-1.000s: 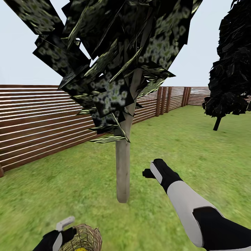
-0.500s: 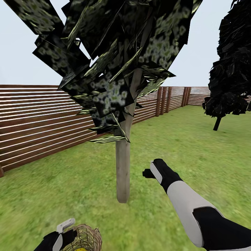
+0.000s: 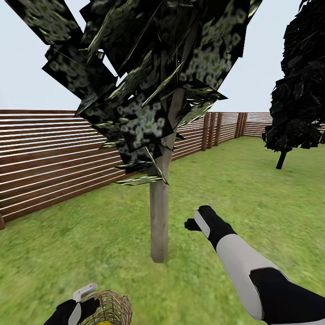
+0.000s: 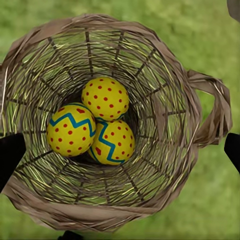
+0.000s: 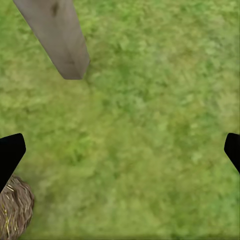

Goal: Take the three Easter eggs out of the wicker basket on the lawn in the garden, then place them on the lawn next to a single tree (choose any tree) so that all three eggs are next to the same tree and none are left in the basket.

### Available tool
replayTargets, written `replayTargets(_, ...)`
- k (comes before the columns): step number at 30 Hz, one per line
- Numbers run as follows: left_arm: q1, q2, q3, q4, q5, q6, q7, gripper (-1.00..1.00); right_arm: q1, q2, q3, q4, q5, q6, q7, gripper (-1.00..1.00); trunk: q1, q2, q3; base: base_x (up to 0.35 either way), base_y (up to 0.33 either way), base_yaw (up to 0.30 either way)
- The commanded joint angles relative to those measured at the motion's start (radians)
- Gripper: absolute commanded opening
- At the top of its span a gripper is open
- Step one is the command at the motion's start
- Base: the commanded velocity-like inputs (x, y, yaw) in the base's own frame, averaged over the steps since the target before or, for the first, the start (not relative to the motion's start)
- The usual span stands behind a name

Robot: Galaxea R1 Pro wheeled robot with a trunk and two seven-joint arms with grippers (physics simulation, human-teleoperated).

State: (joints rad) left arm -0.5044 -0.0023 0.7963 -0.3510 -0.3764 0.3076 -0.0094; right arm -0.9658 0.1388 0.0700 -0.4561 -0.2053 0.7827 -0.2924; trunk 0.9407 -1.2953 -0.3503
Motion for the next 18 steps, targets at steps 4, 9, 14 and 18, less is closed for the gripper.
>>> replayTargets(4, -0.001, 0.000, 0.003, 0.008, -0.002, 0.007, 0.000, 1.00, -0.001, -0.001, 0.007, -0.001, -0.010, 0.003, -0.008, 1.00, 0.000, -0.001, -0.001, 0.000, 0.000, 0.000)
replayTargets(9, 0.000, 0.001, 0.003, 0.015, 0.001, -0.001, -0.009, 1.00, -0.001, -0.001, 0.007, -0.001, -0.010, 0.004, -0.008, 1.00, 0.000, -0.001, -0.001, 0.000, 0.000, 0.000)
replayTargets(14, 0.001, 0.001, 0.003, 0.017, 0.001, -0.006, -0.011, 1.00, -0.001, -0.001, 0.007, -0.001, -0.010, 0.004, -0.008, 1.00, 0.000, -0.001, -0.001, 0.060, 0.000, 0.000)
replayTargets(18, 0.001, 0.001, 0.003, 0.018, 0.002, -0.010, -0.012, 1.00, -0.001, -0.001, 0.007, -0.001, -0.009, 0.004, -0.008, 1.00, 0.000, -0.001, -0.001, 0.136, 0.000, 0.000)
